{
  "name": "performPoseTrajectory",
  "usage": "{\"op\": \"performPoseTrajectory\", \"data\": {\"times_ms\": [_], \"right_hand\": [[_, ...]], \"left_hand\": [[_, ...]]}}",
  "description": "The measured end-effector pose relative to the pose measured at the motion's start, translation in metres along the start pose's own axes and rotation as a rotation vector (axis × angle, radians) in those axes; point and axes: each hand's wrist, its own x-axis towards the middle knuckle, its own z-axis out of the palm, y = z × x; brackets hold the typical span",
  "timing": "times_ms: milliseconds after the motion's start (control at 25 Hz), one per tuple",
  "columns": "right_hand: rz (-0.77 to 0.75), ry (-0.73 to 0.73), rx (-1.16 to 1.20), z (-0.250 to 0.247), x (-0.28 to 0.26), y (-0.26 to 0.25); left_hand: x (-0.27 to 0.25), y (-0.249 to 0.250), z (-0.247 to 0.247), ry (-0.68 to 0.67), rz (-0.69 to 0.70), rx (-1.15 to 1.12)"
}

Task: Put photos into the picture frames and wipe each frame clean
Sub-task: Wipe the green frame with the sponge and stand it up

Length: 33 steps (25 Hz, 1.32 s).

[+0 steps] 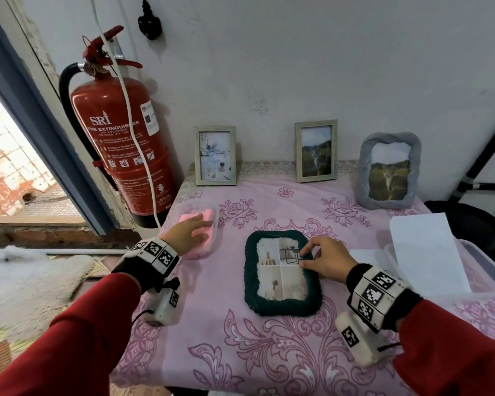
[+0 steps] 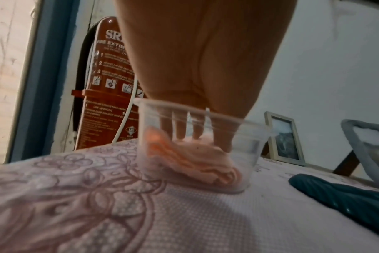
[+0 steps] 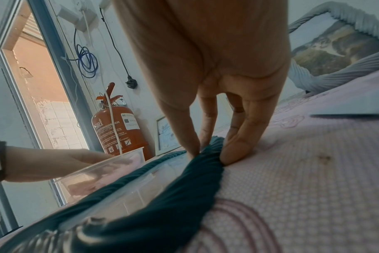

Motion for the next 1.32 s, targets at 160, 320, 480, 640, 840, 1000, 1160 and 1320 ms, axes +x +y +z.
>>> {"op": "performPoseTrajectory", "data": {"times_ms": [160, 320, 480, 640, 840, 1000, 1160, 1320], "right_hand": [[-0.011, 0.020, -0.021, 0.002, -0.001, 0.002], [-0.002, 0.018, -0.028, 0.001, 0.000, 0.003], [0.039, 0.014, 0.036, 0.001, 0.000, 0.001], [0.111, 0.039, 0.078, 0.003, -0.001, 0.002], [0.155, 0.067, 0.037, 0.004, -0.005, 0.002], [0.186, 0.037, 0.092, 0.005, -0.008, 0.004], [0.239, 0.027, 0.330, 0.004, -0.012, 0.006], [0.226, 0.013, 0.727, -0.001, -0.018, -0.002]], "left_hand": [[0.004, 0.000, -0.001, -0.189, -0.049, 0.144], [-0.001, 0.013, -0.007, 0.150, -0.044, -0.019], [-0.018, 0.047, -0.008, 0.513, 0.133, -0.150], [-0.028, 0.085, 0.017, 0.331, 0.117, -0.252], [-0.031, 0.098, 0.052, 0.089, -0.102, -0.316], [-0.031, 0.099, 0.064, 0.106, -0.157, -0.354], [-0.030, 0.094, 0.064, 0.078, -0.264, -0.669], [-0.035, 0.093, 0.062, 0.113, -0.214, -0.963]]}}
